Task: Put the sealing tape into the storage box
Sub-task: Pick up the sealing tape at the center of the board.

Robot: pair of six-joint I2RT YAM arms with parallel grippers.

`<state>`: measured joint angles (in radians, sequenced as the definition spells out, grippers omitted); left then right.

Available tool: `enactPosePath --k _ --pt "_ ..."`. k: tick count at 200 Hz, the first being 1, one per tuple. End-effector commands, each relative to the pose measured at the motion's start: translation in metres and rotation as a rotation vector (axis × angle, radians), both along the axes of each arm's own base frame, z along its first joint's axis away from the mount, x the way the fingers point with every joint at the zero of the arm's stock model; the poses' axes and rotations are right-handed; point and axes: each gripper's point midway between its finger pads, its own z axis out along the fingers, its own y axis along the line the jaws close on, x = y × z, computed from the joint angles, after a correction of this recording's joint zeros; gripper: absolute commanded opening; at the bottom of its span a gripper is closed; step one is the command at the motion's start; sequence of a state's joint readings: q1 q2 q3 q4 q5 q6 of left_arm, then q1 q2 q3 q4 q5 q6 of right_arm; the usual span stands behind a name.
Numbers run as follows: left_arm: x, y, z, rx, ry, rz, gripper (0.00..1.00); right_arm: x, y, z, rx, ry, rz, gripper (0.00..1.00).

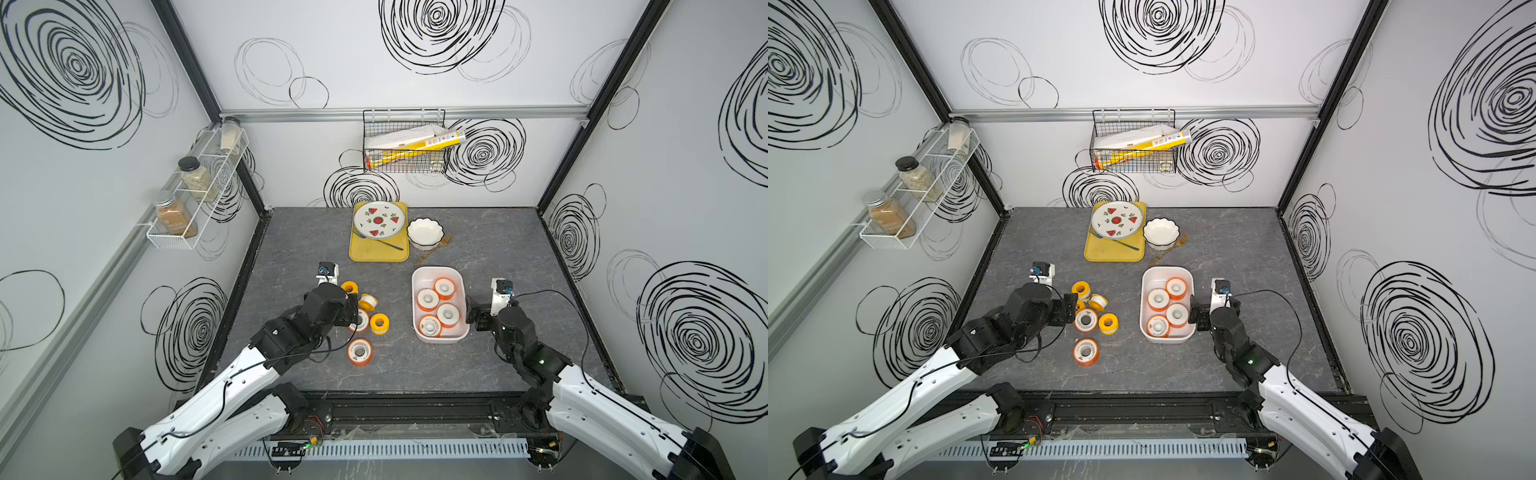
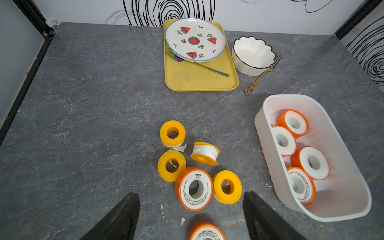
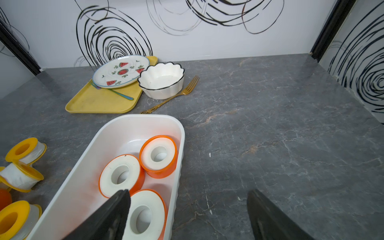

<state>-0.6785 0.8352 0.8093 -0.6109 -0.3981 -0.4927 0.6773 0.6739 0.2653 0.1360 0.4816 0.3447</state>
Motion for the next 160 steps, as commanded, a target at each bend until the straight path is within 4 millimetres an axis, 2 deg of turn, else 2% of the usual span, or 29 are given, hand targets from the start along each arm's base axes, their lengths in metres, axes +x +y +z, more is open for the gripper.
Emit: enactPosePath --k 1,26,98,131,160 --pt "0.003 -0.008 0.004 -0.046 0.027 0.006 0.86 0.001 -0.009 0.014 0.062 -0.067 -0.052 0.95" --pt "0.007 -0.013 -0.02 -0.053 0.106 0.049 0.87 -0.003 -0.018 0.014 0.086 -0.079 -0.09 0.99" --pt "0.013 -0.035 -0.09 0.033 0.243 0.124 0.93 -0.016 -0.041 0.018 0.171 -0.154 -0.167 0.99" --pt "0.01 -0.039 -0.11 0.137 0.267 0.149 0.95 -0.019 -0.048 0.019 0.196 -0.172 -0.194 0.99" --pt "0.008 -0.037 -0.124 0.157 0.292 0.163 0.95 -0.02 -0.049 0.019 0.2 -0.174 -0.197 0.99"
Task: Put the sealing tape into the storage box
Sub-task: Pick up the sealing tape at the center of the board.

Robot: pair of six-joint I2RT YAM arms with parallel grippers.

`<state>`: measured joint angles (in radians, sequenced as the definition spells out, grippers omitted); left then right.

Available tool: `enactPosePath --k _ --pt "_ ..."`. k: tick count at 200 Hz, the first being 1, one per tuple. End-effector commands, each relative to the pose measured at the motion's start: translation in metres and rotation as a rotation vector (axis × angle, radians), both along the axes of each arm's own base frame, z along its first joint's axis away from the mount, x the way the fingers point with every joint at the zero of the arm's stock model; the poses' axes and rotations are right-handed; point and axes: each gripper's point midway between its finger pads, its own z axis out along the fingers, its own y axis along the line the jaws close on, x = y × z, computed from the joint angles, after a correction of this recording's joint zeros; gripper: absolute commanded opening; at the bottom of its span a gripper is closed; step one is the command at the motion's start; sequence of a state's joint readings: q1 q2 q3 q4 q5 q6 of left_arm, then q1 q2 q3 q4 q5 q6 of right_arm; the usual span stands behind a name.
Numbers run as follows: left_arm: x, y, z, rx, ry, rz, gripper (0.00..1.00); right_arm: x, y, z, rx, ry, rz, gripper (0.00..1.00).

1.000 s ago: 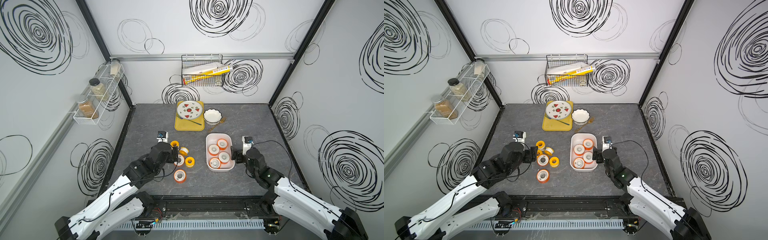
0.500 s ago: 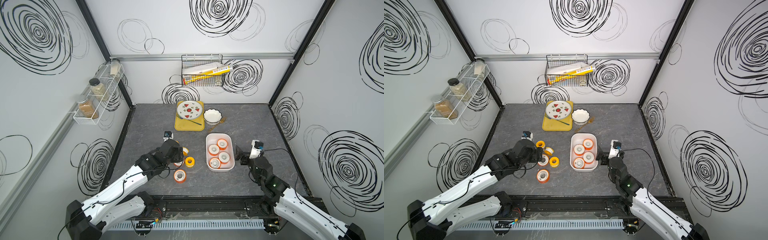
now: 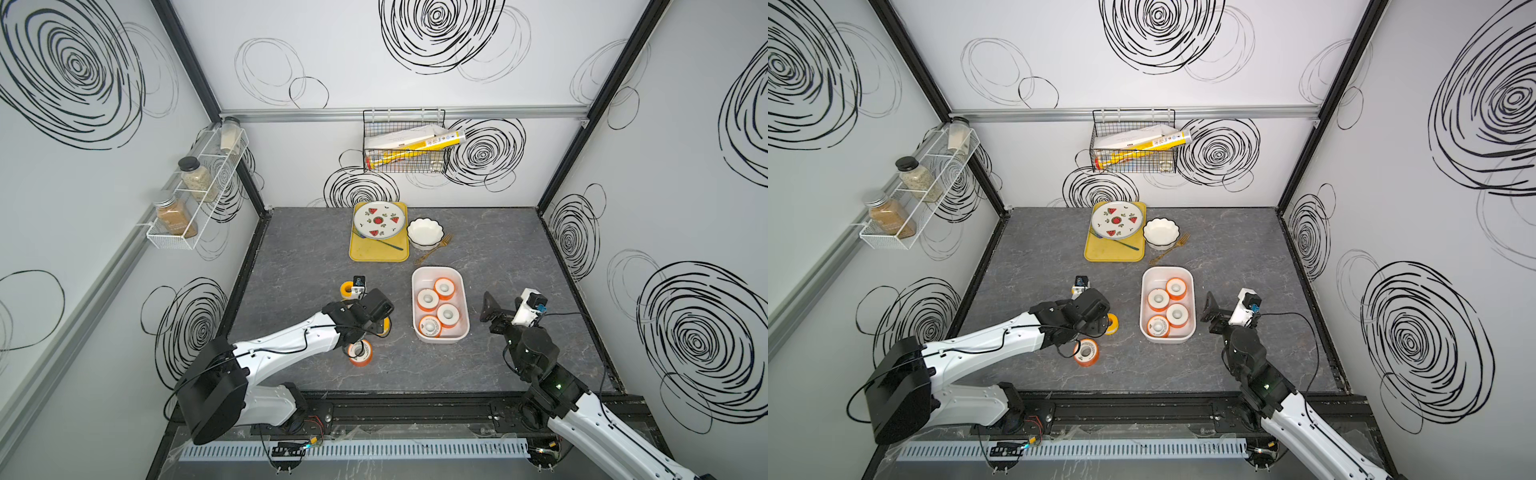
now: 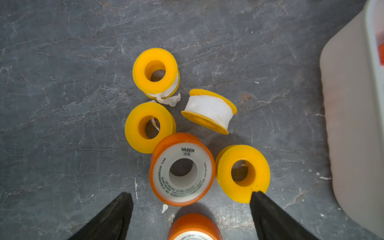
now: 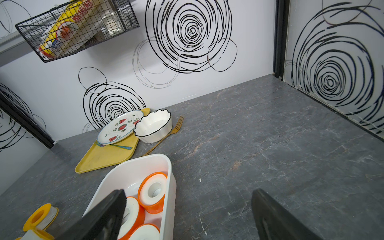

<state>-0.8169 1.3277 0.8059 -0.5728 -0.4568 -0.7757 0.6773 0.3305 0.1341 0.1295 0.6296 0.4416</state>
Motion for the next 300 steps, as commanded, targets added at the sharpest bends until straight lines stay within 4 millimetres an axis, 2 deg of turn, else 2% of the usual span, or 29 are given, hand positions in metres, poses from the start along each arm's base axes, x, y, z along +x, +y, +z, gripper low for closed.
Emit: enactPosePath --k 1,49,130,234,300 --pt "0.004 0.006 -0.004 0.012 -0.029 0.052 0.95 -0.001 -0.006 -0.002 0.008 0.002 -0.032 0.99" --pt "-0.004 0.009 -0.03 0.063 0.036 0.029 0.9 0.0 -0.006 -0.003 0.006 0.005 -0.033 0.99" --pt "-0.009 0.006 -0.046 0.078 0.08 0.0 0.87 -0.001 -0.008 -0.003 0.012 0.005 -0.042 0.99" --pt "-0.003 0.014 -0.052 0.151 0.077 0.027 0.87 -0.002 -0.009 -0.003 0.018 0.002 -0.046 0.99" --pt "0.011 0.011 -0.05 0.163 0.063 0.033 0.87 -0.002 -0.01 -0.003 0.017 0.003 -0.049 0.99"
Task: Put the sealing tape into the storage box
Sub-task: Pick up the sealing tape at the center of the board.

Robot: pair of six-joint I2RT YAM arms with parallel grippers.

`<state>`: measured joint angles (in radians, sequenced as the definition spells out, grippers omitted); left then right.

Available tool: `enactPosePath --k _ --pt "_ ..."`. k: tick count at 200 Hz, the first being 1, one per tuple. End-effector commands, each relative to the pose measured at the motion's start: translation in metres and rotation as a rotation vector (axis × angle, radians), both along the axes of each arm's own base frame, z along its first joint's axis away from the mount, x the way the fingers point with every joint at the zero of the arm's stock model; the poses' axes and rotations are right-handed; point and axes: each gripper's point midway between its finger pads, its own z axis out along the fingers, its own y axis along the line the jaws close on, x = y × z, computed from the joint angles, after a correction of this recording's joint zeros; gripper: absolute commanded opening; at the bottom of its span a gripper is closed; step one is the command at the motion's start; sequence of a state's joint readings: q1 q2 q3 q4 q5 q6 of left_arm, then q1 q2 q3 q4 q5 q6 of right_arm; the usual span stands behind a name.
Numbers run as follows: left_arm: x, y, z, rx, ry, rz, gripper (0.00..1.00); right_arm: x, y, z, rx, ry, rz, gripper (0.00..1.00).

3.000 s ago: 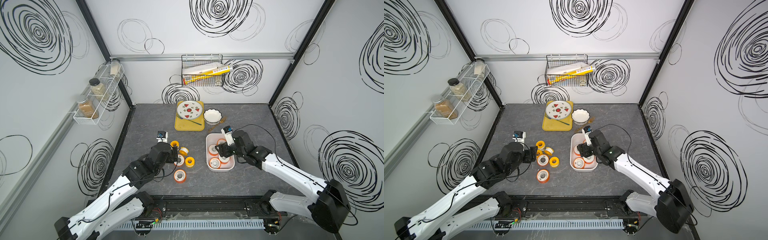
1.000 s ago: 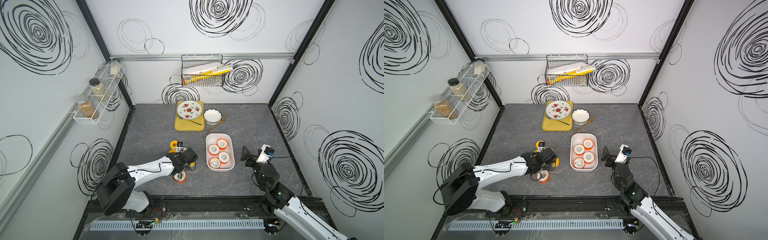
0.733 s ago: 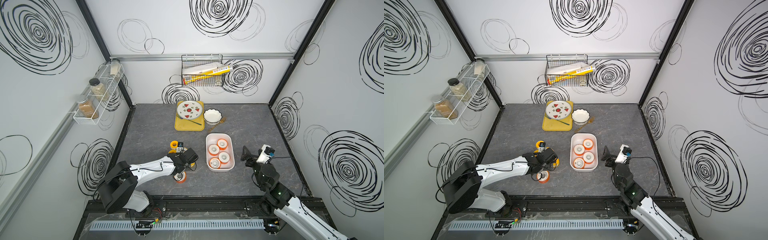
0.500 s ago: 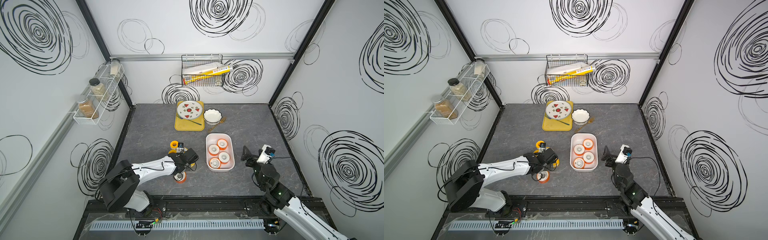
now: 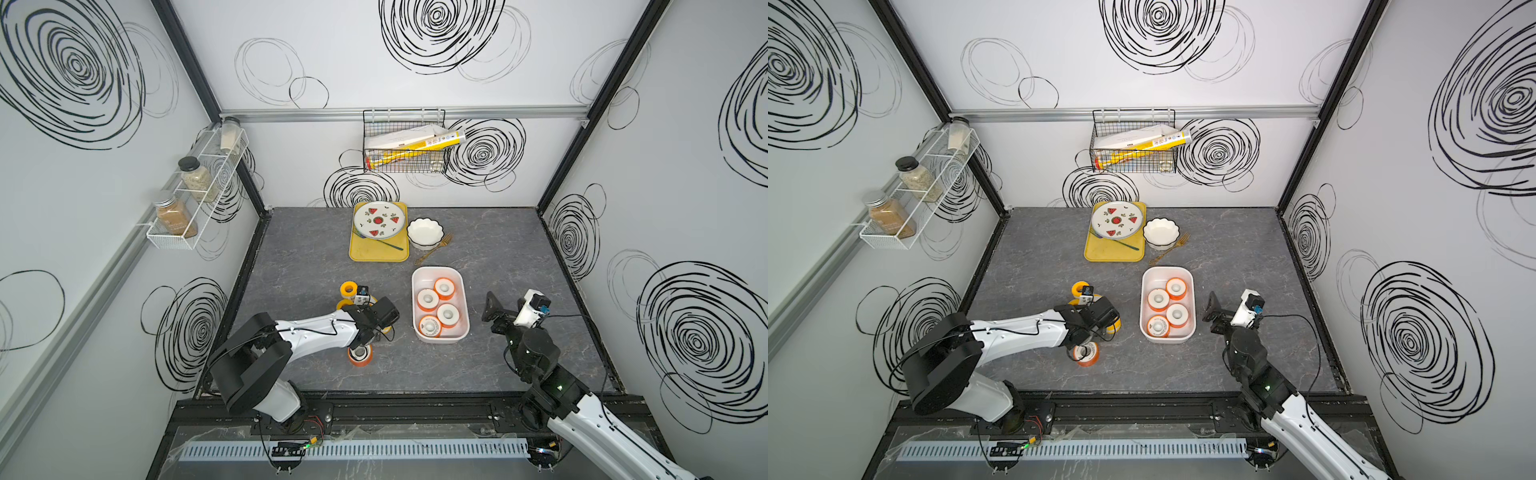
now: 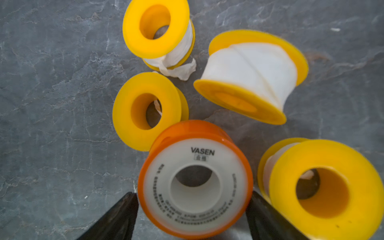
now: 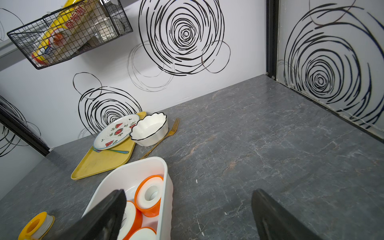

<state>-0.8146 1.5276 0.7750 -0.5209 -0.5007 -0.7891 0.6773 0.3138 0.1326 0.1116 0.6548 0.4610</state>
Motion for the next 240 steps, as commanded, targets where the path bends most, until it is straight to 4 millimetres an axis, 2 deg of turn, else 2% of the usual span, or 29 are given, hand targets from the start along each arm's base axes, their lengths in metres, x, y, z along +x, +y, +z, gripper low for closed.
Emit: enactPosePath --k 1,48,129,204,240 --pt "0.013 -0.001 0.004 0.012 -0.026 0.003 0.87 -0.001 -0.004 -0.003 0.002 0.003 -0.021 0.99" --pt "0.022 0.0 0.001 0.016 -0.016 0.012 0.87 -0.001 -0.005 -0.003 0.004 0.003 -0.025 0.99" --pt "0.021 0.002 0.001 0.013 -0.017 0.018 0.75 -0.001 -0.005 -0.003 0.005 0.002 -0.026 0.99" --pt "0.019 -0.008 0.043 -0.096 -0.087 0.001 0.71 -0.001 -0.005 -0.003 0.003 0.002 -0.022 0.99" --pt "0.018 -0.024 0.069 -0.159 -0.108 -0.044 0.71 -0.001 -0.005 -0.003 0.004 0.001 -0.021 0.99"
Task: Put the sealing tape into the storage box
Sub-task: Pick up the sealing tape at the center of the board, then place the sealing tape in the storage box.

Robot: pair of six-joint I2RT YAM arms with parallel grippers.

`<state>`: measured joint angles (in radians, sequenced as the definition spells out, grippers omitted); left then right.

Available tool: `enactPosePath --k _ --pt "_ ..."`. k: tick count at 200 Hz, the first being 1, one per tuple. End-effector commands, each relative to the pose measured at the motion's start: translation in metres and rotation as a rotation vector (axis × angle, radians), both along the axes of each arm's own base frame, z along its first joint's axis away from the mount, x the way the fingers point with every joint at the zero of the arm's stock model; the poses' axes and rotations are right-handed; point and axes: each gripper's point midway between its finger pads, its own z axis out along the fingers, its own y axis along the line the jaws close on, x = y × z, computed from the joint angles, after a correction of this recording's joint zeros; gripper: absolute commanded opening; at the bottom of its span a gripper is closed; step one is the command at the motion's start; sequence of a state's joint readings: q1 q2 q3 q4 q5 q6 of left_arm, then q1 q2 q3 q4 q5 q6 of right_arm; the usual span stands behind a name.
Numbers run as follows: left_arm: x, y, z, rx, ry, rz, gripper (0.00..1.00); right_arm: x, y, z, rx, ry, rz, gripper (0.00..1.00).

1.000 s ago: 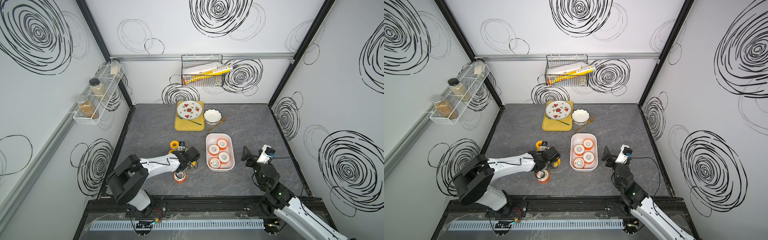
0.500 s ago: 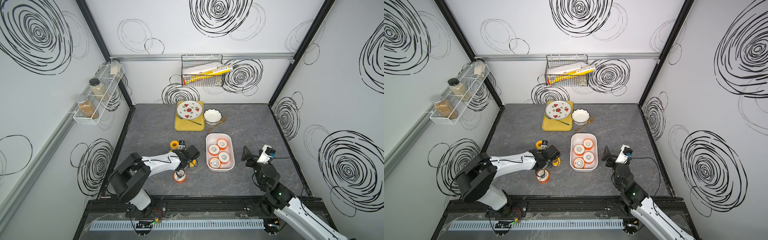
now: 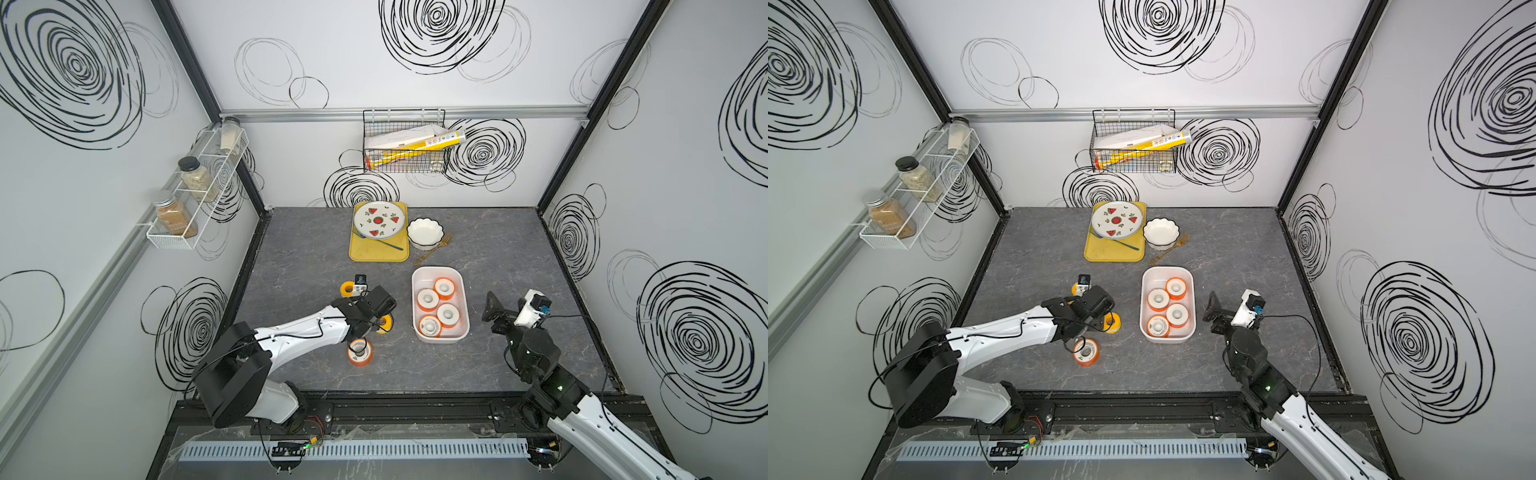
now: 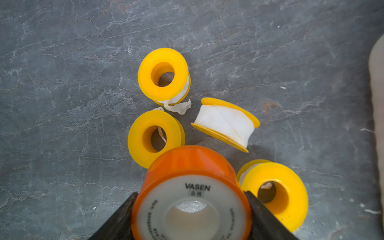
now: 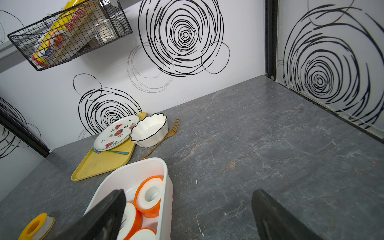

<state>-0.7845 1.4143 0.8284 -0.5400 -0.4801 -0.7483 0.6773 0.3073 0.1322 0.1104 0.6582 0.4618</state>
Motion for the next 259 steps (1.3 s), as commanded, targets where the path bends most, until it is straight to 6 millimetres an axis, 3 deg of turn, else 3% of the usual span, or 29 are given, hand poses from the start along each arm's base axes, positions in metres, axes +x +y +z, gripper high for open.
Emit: enactPosePath --k 1,45,88,128,175,259 --pt "0.002 -0.016 0.027 -0.063 -0.028 -0.036 0.71 -0.001 -0.004 -0.004 0.001 0.005 -0.018 0.99" --pt "0.014 -0.062 0.064 -0.17 -0.057 -0.147 0.71 0.0 -0.004 -0.004 0.0 0.006 -0.018 0.99" --pt "0.034 -0.121 0.081 -0.217 -0.057 -0.247 0.7 0.0 -0.004 -0.004 0.001 0.007 -0.02 0.99" --pt "0.053 -0.174 0.076 -0.254 -0.027 -0.328 0.7 -0.001 -0.005 -0.004 0.004 0.005 -0.024 0.99" --pt "0.074 -0.221 0.063 -0.273 0.011 -0.387 0.69 -0.001 -0.006 -0.005 0.007 0.005 -0.028 0.99" --pt "0.103 -0.268 0.035 -0.265 0.058 -0.441 0.69 -0.001 -0.006 -0.005 0.008 0.006 -0.03 0.99"
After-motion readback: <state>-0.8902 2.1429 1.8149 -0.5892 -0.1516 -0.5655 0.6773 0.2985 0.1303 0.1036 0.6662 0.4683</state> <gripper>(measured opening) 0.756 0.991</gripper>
